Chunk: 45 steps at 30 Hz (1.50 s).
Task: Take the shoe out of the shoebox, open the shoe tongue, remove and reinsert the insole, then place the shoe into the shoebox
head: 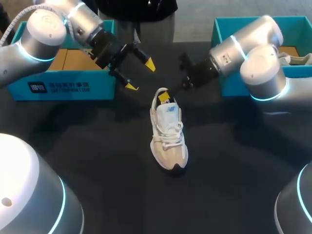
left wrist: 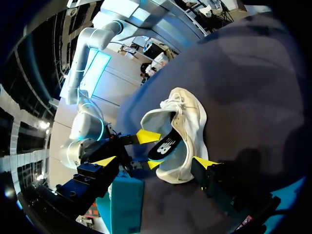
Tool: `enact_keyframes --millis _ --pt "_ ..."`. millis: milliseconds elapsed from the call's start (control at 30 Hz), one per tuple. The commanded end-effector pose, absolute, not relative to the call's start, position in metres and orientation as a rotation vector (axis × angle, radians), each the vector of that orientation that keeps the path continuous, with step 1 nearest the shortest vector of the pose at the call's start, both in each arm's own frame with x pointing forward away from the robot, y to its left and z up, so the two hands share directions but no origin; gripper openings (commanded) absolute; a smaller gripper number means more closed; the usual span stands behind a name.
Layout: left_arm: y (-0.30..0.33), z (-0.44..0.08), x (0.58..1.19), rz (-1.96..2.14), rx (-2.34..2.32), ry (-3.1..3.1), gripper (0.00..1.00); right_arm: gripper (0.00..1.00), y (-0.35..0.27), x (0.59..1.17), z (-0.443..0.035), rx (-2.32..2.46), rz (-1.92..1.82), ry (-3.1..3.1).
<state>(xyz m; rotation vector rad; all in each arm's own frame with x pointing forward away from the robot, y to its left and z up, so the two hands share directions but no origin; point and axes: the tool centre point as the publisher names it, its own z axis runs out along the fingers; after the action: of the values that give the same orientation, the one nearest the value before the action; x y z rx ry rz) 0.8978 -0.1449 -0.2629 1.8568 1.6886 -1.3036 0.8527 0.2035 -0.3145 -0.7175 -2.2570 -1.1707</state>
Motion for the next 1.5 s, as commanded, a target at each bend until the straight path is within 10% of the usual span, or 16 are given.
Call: enact_keyframes --millis 33,333,1133,1233,1500 --pt "-0.145 -0.264 0.898 -1.303 1.857 1.686 1.0 0.44 0.197 0.851 -0.31 -0.729 -1.171 -2.267" --pt "-0.144 -0.263 0.897 -1.302 1.855 1.688 1.0 0.0 0.201 0.865 -0.309 -0.701 -1.163 -2.286" --pt "-0.145 -0.262 0.897 -1.299 1.864 1.681 1.0 0.0 0.215 0.861 -0.329 -0.661 -1.05 -2.261" --pt "-0.144 -0.263 0.897 -1.301 1.862 1.681 1.0 0.28 0.214 0.86 -0.326 -0.665 -1.053 -2.271" --pt "-0.143 -0.265 0.897 -1.307 1.858 1.681 1.0 0.42 0.215 0.861 -0.313 -0.662 -1.057 -2.312"
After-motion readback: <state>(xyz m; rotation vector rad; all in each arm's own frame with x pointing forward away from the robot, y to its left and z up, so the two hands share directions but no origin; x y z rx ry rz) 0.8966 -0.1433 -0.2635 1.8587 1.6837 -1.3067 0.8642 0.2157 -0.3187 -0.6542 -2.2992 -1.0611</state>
